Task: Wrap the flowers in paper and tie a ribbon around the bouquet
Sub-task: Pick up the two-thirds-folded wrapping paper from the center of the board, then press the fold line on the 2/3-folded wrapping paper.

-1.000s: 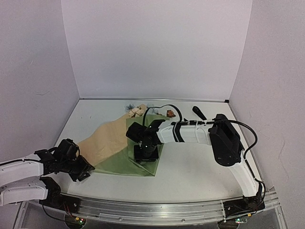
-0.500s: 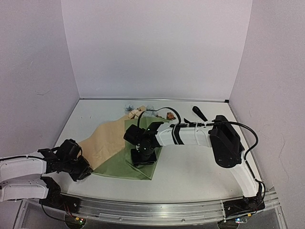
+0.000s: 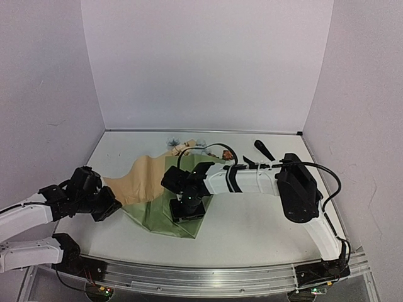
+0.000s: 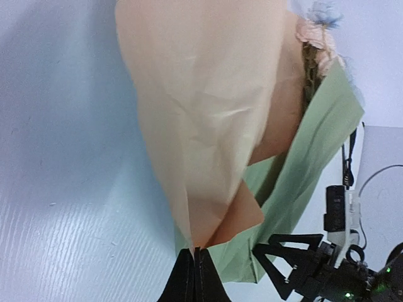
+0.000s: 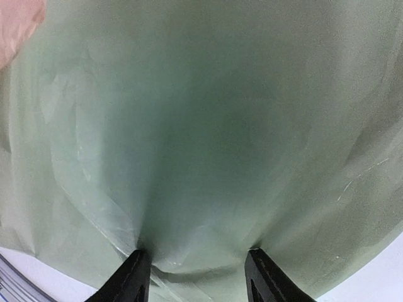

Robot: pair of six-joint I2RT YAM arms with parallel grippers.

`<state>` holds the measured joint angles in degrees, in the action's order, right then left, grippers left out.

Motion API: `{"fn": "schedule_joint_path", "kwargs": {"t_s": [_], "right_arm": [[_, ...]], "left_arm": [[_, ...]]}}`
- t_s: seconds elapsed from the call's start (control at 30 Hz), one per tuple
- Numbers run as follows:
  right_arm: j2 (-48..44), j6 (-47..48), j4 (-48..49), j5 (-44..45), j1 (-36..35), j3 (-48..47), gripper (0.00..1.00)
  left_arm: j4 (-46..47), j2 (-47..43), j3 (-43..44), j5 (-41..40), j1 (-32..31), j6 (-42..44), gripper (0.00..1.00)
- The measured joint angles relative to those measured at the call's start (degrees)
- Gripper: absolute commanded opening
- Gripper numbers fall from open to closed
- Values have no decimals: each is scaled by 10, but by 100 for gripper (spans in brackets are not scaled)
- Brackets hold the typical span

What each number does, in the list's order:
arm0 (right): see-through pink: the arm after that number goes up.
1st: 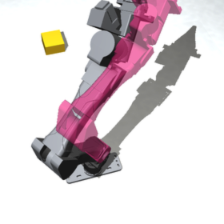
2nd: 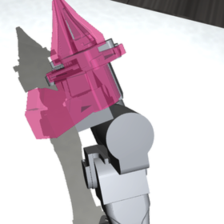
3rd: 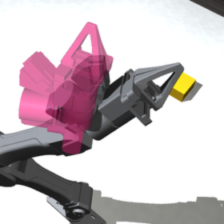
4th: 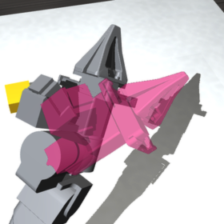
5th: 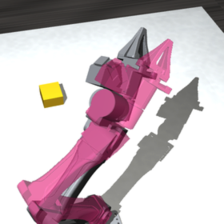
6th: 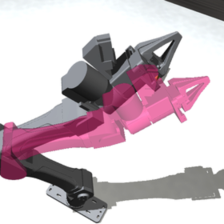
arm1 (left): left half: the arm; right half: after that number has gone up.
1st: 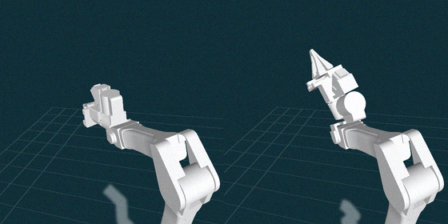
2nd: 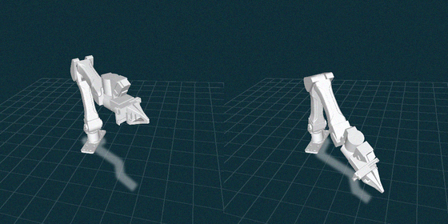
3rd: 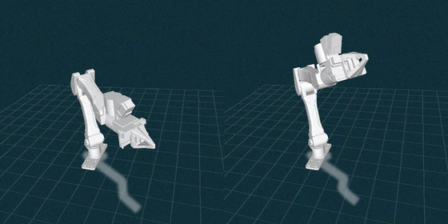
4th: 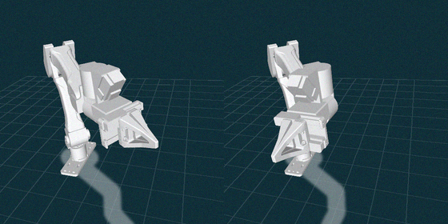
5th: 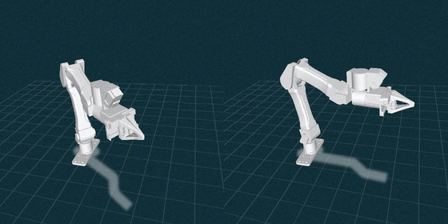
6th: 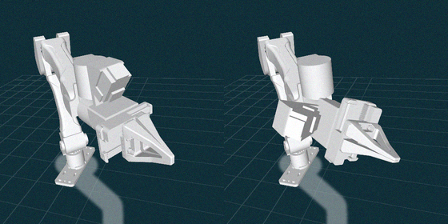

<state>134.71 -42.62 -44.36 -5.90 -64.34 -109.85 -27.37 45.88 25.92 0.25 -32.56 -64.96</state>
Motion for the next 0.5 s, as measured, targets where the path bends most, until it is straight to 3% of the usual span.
{"fn": "schedule_joint_path", "kwargs": {"t_s": [0.3, 0.5], "right_arm": [[4, 7, -16, 5, -3, -10, 63], [1, 14, -11, -11, -3, -9, 60]], "left_arm": [[4, -41, 27, 9, 0, 49, 0], [18, -69, -37, 16, 0, 39, 0]]}}
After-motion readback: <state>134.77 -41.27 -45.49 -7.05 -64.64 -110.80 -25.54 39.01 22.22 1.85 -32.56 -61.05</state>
